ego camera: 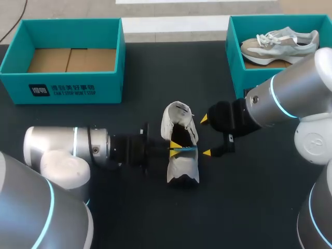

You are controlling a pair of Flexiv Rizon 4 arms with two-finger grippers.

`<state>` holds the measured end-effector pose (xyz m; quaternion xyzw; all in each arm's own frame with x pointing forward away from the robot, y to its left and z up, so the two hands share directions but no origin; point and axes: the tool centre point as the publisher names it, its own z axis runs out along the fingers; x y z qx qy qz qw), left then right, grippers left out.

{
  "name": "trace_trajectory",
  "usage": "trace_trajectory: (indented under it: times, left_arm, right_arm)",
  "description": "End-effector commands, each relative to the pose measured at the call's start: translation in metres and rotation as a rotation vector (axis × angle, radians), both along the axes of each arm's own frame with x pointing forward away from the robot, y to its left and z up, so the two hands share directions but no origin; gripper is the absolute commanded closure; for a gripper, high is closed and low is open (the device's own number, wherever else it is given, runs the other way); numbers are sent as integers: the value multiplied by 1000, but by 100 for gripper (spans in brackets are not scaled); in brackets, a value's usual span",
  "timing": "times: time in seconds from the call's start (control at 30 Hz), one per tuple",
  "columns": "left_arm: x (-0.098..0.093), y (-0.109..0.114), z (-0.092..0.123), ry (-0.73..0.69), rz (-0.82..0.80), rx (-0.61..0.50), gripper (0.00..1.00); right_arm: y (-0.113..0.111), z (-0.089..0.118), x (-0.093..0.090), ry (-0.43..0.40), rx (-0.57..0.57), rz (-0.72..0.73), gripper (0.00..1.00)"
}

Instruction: Take the shoe out of the shoebox, open the shoe tongue, remove and reinsert the insole, then place the shoe into the shoebox

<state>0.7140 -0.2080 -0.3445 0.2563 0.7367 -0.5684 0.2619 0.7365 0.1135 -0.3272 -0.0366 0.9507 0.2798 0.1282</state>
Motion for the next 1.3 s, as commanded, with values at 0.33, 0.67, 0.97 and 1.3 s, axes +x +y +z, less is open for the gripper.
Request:
trace_trajectory:
  times: [0.33, 0.67, 0.97, 1.3]
  left_arm:
    - [5, -3, -1, -2, -16, 17, 74]
    - [-10, -8, 18, -26, -52, -18, 82]
    - [-17, -12, 20, -20, -82, -30, 100]
    - [-2, -4, 11, 17, -103, 4, 100]
  right_arm:
    - [1, -1, -1, -3, -2, -3, 0]
    - [1, -1, -1, -3, -2, -3, 0]
    - [1, -1, -1, -3, -2, -3, 0]
    - [1, -1, -1, -3, -2, -3, 0]
